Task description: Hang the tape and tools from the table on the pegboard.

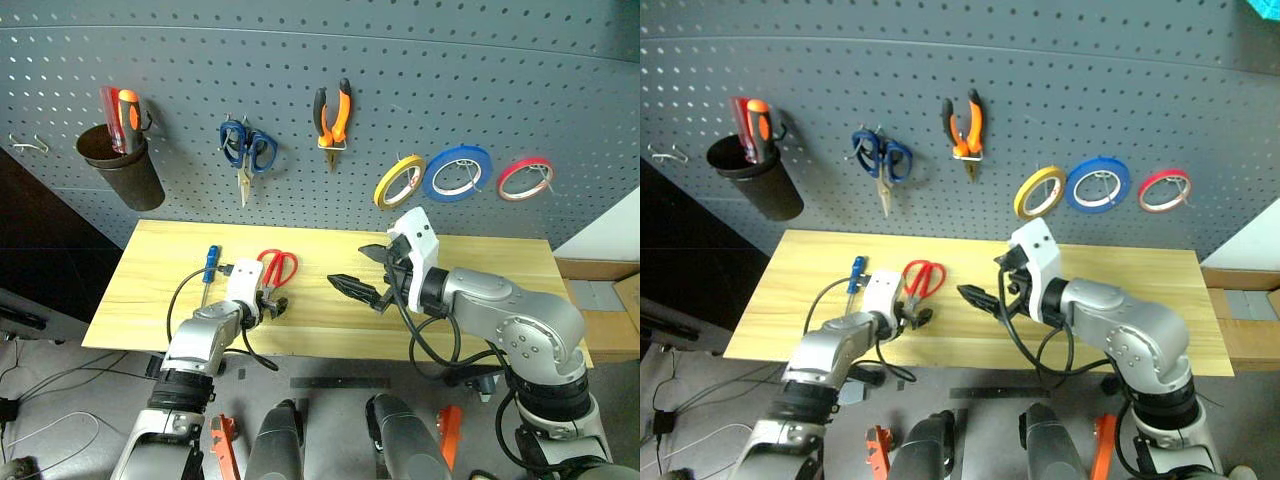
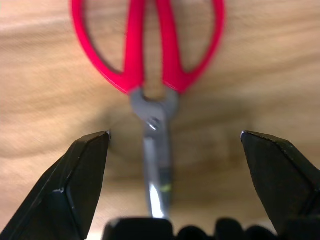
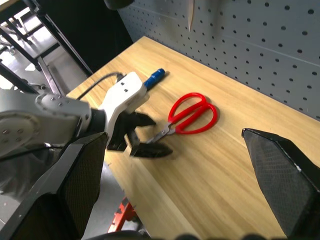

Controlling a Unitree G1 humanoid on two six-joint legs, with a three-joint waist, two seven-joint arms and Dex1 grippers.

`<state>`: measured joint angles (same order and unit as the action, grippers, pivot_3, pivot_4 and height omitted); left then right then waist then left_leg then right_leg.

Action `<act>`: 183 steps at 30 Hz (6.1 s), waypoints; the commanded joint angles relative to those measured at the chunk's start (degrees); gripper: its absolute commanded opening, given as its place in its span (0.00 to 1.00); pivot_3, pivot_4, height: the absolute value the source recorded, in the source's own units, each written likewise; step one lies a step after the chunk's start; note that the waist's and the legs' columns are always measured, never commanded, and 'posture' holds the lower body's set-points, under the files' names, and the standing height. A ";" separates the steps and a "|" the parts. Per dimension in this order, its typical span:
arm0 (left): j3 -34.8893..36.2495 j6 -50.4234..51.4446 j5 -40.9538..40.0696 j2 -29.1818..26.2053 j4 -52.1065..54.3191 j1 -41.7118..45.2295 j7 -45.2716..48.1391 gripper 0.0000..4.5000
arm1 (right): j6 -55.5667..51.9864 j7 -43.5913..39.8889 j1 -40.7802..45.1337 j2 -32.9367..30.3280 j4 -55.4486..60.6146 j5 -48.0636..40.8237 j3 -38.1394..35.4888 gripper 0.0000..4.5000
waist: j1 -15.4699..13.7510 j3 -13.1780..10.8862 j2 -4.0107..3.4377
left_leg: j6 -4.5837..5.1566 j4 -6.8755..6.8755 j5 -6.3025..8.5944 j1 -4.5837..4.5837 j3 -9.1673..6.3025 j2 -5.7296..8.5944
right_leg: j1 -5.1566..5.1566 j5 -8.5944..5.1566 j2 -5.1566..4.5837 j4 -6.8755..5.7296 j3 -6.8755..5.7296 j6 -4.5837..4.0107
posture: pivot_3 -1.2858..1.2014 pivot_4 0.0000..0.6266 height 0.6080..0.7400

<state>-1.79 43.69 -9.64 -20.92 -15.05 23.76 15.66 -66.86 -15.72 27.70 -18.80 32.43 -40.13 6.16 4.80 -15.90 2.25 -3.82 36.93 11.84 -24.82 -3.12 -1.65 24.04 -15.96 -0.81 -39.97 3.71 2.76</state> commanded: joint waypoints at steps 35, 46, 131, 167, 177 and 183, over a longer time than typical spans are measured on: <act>7.64 -38.94 3.75 -3.25 28.26 -24.13 7.09 0.05 | 15.70 -13.93 -3.00 -12.80 10.22 4.22 -0.22 1.00 | 0.17 -0.01 -0.01 | -0.01 -0.22 0.02 -0.01 0.10 -0.05 | -0.03 -0.01 -0.04 0.45 0.08 0.01 | 0.46 0.42 1.00; 12.08 -49.64 10.61 -5.60 33.65 -20.87 1.18 0.05 | 20.03 -18.75 -3.02 -14.62 8.24 5.38 0.26 1.00 | -0.01 -0.01 0.00 | 0.02 -0.25 0.03 -0.02 0.10 -0.04 | -0.07 -0.01 -0.02 0.57 0.06 0.01 | 0.47 0.41 1.00; 14.62 -20.63 4.20 -10.10 -37.59 16.00 3.33 0.95 | 0.52 3.13 17.40 16.55 -13.86 18.23 10.33 1.00 | 0.52 -1.57 -0.05 | 0.06 -0.28 0.06 -0.07 0.02 -0.07 | 0.06 -0.01 -0.02 0.46 -0.07 0.01 | 0.45 0.56 1.00; 19.15 -40.80 5.27 -4.23 16.92 -19.72 -6.96 0.11 | 11.20 -8.70 18.36 7.85 -5.20 18.16 9.58 1.00 | 1.59 -1.73 -0.09 | 0.03 -0.95 0.06 -0.15 0.15 -0.48 | 0.25 0.00 -0.43 1.02 0.13 0.00 | 0.46 0.50 1.00; 19.87 -45.25 12.60 -5.80 34.21 -19.99 -10.96 0.11 | 11.17 -18.96 18.78 4.57 -2.76 9.05 7.37 1.00 | 0.57 -1.71 -0.07 | 0.03 -0.95 0.06 -0.12 0.15 -0.11 | 0.18 0.00 -0.13 0.98 -0.02 0.00 | 0.48 0.45 1.00; 21.26 -45.65 12.36 -9.09 33.55 -9.30 -10.81 0.11 | 12.97 -19.96 20.10 3.91 -4.99 9.46 7.63 1.00 | 0.09 -1.64 0.02 | 0.03 -0.93 0.06 -0.14 0.13 -0.05 | 0.17 0.00 -0.16 0.98 -0.07 0.00 | 0.49 0.40 1.00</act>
<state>17.41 -0.64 2.82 -28.97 16.29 13.02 5.46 -55.67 -34.99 46.49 -14.95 26.29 -30.38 14.40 4.90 -17.54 2.27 -3.79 36.00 11.89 -24.98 -3.03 -1.70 24.22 -15.96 -0.97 -38.98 3.59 2.76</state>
